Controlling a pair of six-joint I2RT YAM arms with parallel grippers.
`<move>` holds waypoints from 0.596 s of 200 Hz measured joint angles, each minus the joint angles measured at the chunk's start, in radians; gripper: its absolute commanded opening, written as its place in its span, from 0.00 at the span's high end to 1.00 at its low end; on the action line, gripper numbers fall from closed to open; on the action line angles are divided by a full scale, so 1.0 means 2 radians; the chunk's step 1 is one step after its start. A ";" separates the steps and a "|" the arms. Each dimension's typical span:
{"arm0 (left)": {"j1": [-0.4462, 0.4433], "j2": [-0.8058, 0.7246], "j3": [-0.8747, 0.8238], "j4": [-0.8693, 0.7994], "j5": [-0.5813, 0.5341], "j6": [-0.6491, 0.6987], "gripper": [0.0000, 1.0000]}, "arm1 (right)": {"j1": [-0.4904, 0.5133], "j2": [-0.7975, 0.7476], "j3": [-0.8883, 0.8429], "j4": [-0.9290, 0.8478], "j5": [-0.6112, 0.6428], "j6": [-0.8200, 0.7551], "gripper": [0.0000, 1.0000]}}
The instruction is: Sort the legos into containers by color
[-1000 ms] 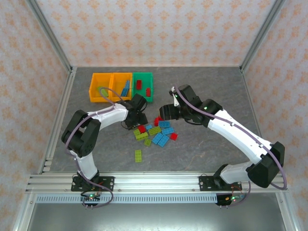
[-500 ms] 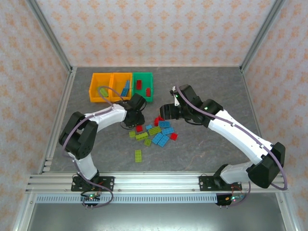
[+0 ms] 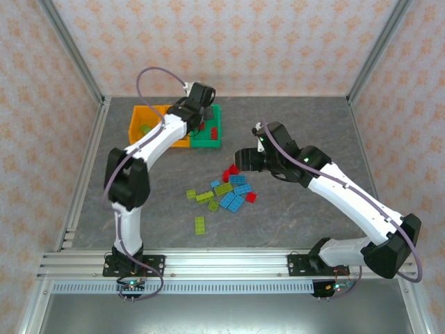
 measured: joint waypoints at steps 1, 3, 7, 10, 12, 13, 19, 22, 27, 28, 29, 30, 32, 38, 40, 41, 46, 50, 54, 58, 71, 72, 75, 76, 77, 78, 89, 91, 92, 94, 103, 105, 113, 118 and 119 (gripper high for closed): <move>0.001 0.003 0.003 0.000 0.000 0.001 0.73 | 0.000 -0.001 0.000 0.000 0.000 0.000 0.25; 0.003 0.012 0.011 -0.001 0.001 0.003 0.71 | 0.000 -0.001 0.000 0.000 0.001 0.000 0.24; 0.006 0.026 0.023 -0.001 0.001 0.005 0.69 | 0.000 -0.003 0.000 -0.001 0.002 0.001 0.24; 0.009 0.036 0.032 -0.002 0.002 0.008 0.67 | 0.000 -0.004 0.000 -0.001 0.003 0.001 0.24; 0.010 0.043 0.039 -0.004 0.003 0.008 0.66 | 0.000 -0.005 -0.001 -0.001 0.003 0.002 0.25; 0.011 0.046 0.041 -0.004 0.004 0.008 0.65 | 0.000 -0.006 -0.001 -0.001 0.003 0.002 0.25; 0.016 0.065 0.058 -0.008 0.010 0.012 0.63 | 0.000 -0.009 -0.001 -0.001 0.005 0.002 0.25; 0.017 0.072 0.065 -0.011 0.013 0.015 0.62 | 0.000 -0.011 -0.001 -0.001 0.006 0.002 0.24; 0.020 0.083 0.076 -0.015 0.017 0.016 0.60 | 0.000 -0.013 -0.001 -0.002 0.007 0.003 0.25; 0.020 0.084 0.078 -0.016 0.018 0.017 0.60 | 0.000 -0.014 -0.001 -0.002 0.007 0.004 0.25; 0.021 0.087 0.081 -0.019 0.019 0.017 0.59 | 0.000 -0.014 -0.001 -0.003 0.007 0.004 0.25; 0.021 0.089 0.082 -0.019 0.019 0.016 0.59 | 0.000 -0.015 -0.002 -0.003 0.007 0.004 0.25; 0.022 0.092 0.087 -0.022 0.022 0.017 0.58 | 0.000 -0.016 -0.002 -0.003 0.008 0.004 0.25; 0.024 0.100 0.096 -0.026 0.027 0.017 0.57 | 0.000 -0.019 -0.002 -0.003 0.009 0.005 0.24; 0.024 0.103 0.099 -0.028 0.029 0.019 0.57 | 0.000 -0.020 -0.002 -0.003 0.009 0.006 0.24; 0.024 0.103 0.099 -0.028 0.030 0.019 0.56 | 0.000 -0.020 -0.002 -0.003 0.009 0.006 0.24; 0.025 0.104 0.103 -0.032 0.033 0.019 0.55 | 0.000 -0.022 -0.002 -0.004 0.010 0.006 0.24; 0.025 0.104 0.103 -0.034 0.036 0.020 0.54 | 0.000 -0.023 -0.002 -0.004 0.010 0.007 0.24; 0.026 0.104 0.103 -0.038 0.039 0.021 0.54 | 0.000 -0.024 -0.002 -0.004 0.010 0.008 0.24; 0.025 0.102 0.104 -0.039 0.041 0.021 0.53 | 0.000 -0.025 -0.002 -0.004 0.010 0.008 0.24; 0.025 0.094 0.102 -0.042 0.051 0.021 0.51 | 0.000 -0.025 -0.003 -0.004 0.011 0.009 0.24; 0.025 0.093 0.102 -0.042 0.051 0.021 0.51 | 0.000 -0.025 -0.003 -0.004 0.011 0.009 0.24; 0.025 0.089 0.099 -0.042 0.053 0.021 0.51 | 0.000 -0.025 -0.003 -0.004 0.010 0.009 0.24; 0.024 0.087 0.098 -0.042 0.054 0.020 0.51 | 0.000 -0.025 -0.003 -0.005 0.011 0.009 0.24; 0.024 0.086 0.097 -0.041 0.054 0.020 0.51 | 0.000 -0.025 -0.003 -0.005 0.011 0.009 0.24; 0.025 0.084 0.095 -0.041 0.055 0.020 0.51 | 0.000 -0.025 -0.003 -0.004 0.011 0.009 0.24; 0.024 0.058 0.072 -0.042 0.062 0.019 0.52 | 0.000 -0.025 -0.005 -0.004 0.011 0.009 0.24; 0.023 0.054 0.068 -0.042 0.063 0.019 0.52 | 0.000 -0.025 -0.005 -0.004 0.010 0.009 0.24; 0.023 0.049 0.065 -0.042 0.064 0.019 0.52 | 0.000 -0.025 -0.005 -0.004 0.011 0.009 0.24; 0.022 0.042 0.060 -0.044 0.065 0.018 0.52 | 0.000 -0.025 -0.005 -0.004 0.011 0.010 0.24; 0.021 0.013 0.039 -0.048 0.067 0.017 0.53 | 0.000 -0.025 -0.005 -0.004 0.010 0.010 0.24; 0.021 0.008 0.035 -0.048 0.067 0.017 0.53 | 0.000 -0.025 -0.005 -0.004 0.010 0.010 0.24; 0.019 -0.026 0.012 -0.050 0.069 0.015 0.54 | 0.000 -0.025 -0.005 -0.004 0.010 0.009 0.24; 0.017 -0.050 -0.005 -0.050 0.069 0.012 0.54 | 0.000 -0.024 -0.005 -0.004 0.010 0.009 0.24; 0.017 -0.058 -0.010 -0.050 0.069 0.011 0.54 | 0.000 -0.024 -0.005 -0.004 0.010 0.009 0.24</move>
